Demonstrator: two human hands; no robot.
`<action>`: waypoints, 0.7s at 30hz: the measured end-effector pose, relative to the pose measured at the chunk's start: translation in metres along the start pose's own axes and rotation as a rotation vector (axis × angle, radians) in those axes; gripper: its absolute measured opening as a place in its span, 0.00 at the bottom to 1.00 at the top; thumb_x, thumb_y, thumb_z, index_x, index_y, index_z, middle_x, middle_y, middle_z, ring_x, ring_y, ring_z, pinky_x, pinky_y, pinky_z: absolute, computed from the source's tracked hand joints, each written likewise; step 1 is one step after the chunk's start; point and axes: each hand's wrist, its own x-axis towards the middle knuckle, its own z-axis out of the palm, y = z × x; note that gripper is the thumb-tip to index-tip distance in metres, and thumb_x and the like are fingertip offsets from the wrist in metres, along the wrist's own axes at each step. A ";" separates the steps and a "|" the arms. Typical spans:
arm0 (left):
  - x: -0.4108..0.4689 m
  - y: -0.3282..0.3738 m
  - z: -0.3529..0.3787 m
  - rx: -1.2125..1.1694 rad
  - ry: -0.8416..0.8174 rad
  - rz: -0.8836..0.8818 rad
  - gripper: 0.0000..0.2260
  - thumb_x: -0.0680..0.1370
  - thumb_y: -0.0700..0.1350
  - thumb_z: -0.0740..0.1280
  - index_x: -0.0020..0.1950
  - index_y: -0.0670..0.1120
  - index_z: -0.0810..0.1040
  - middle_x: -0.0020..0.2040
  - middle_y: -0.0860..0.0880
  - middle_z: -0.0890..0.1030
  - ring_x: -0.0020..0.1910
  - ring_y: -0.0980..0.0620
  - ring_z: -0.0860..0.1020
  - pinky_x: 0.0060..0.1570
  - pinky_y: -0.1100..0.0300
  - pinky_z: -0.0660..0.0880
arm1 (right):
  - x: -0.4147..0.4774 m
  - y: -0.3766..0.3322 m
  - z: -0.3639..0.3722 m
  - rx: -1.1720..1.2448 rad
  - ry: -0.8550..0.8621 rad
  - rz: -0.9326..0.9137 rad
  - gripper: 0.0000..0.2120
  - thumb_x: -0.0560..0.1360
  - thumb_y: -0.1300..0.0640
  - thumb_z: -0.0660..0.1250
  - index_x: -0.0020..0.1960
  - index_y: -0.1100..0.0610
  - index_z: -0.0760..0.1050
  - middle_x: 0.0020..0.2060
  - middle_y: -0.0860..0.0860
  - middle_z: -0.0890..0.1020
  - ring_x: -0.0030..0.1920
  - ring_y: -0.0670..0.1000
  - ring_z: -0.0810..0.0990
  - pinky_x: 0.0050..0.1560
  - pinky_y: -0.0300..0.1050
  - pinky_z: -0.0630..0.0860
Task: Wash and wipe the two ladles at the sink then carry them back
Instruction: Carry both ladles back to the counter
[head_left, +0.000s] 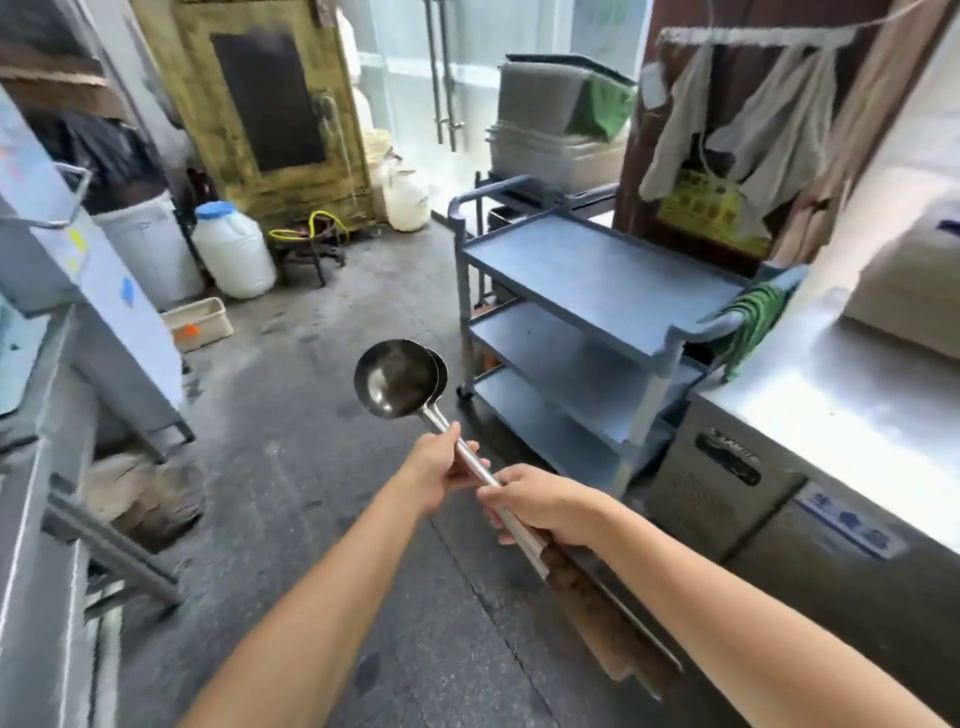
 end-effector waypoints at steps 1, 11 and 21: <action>0.006 0.000 0.032 0.034 -0.046 -0.006 0.10 0.84 0.47 0.59 0.53 0.39 0.70 0.45 0.41 0.78 0.37 0.42 0.80 0.26 0.53 0.80 | -0.011 0.011 -0.022 0.028 0.049 0.012 0.08 0.83 0.56 0.61 0.45 0.56 0.72 0.41 0.55 0.75 0.42 0.51 0.75 0.45 0.44 0.80; 0.025 -0.036 0.307 0.317 -0.455 -0.097 0.13 0.84 0.47 0.58 0.57 0.37 0.71 0.47 0.41 0.78 0.39 0.41 0.81 0.30 0.50 0.82 | -0.114 0.114 -0.191 0.269 0.476 0.114 0.10 0.83 0.54 0.62 0.45 0.57 0.74 0.42 0.56 0.76 0.42 0.52 0.77 0.47 0.47 0.82; 0.004 -0.096 0.548 0.541 -0.812 -0.106 0.14 0.84 0.47 0.57 0.46 0.39 0.71 0.43 0.42 0.78 0.37 0.43 0.80 0.39 0.47 0.80 | -0.227 0.199 -0.321 0.417 0.823 0.215 0.10 0.83 0.55 0.61 0.50 0.62 0.75 0.41 0.55 0.77 0.39 0.48 0.77 0.45 0.41 0.82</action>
